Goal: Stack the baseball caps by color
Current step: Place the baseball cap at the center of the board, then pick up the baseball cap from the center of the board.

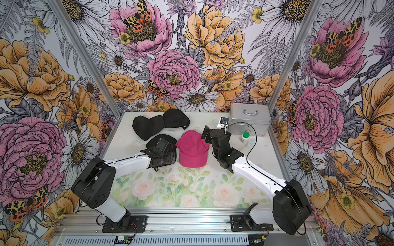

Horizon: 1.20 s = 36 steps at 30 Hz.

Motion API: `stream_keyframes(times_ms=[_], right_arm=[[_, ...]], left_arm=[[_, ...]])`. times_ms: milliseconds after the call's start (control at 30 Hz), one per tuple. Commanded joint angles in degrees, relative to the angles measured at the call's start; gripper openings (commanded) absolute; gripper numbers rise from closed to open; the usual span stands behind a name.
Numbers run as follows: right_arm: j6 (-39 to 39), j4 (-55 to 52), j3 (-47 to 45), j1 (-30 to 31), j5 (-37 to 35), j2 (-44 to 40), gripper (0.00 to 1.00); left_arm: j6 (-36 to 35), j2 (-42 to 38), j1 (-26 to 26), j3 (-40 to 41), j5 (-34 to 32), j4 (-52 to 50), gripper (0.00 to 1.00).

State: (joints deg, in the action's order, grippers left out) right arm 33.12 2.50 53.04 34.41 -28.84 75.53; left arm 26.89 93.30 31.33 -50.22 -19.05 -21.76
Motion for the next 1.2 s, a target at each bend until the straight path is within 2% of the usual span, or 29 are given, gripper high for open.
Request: stream_keyframes(times_ms=[0, 233, 400, 500, 600, 667, 733, 900, 967, 1167], right_arm=[[2.0, 0.4, -1.2, -0.6, -3.2, -3.3, 0.99], [2.4, 2.1, -4.2, -1.7, -4.9, -9.2, 0.99], [2.9, 2.1, -5.3, -2.3, -5.9, -10.6, 0.99], [2.9, 2.0, -5.2, -2.4, -5.5, -10.3, 0.99], [1.6, 2.5, -5.3, -2.5, -2.6, -10.2, 0.99], [-2.7, 5.2, -5.3, -2.5, 3.7, -9.5, 1.00], [-4.4, 5.8, -4.5, -2.5, 7.4, -8.1, 0.99], [-6.7, 9.6, -3.7, -2.3, 15.2, -4.9, 0.99], [-7.1, 10.7, -3.3, -2.2, 15.8, -3.7, 0.99], [-7.1, 10.9, -1.9, -2.2, 13.9, -2.4, 0.99]], left_arm=[[0.1, -2.2, -1.8, 2.5, -1.7, -1.2, 0.99], [-2.1, -5.5, -5.3, 5.6, -0.5, -1.1, 0.99], [-5.8, -9.7, -4.2, 3.9, 4.2, -1.1, 0.99], [-4.4, -12.8, -5.1, 3.2, 4.7, -0.9, 0.99], [-4.0, -16.6, -7.1, 3.0, 6.6, 0.6, 0.99], [-3.8, -19.2, -8.5, 3.3, 6.7, 2.7, 0.99], [-2.5, -21.2, -10.9, 4.4, 9.7, 5.9, 0.99], [5.8, -22.3, -22.8, 9.6, 20.2, 18.6, 0.99], [7.4, -22.0, -26.4, 11.3, 21.6, 22.8, 0.99], [7.6, -18.8, -32.5, 11.4, 24.0, 26.5, 0.99]])
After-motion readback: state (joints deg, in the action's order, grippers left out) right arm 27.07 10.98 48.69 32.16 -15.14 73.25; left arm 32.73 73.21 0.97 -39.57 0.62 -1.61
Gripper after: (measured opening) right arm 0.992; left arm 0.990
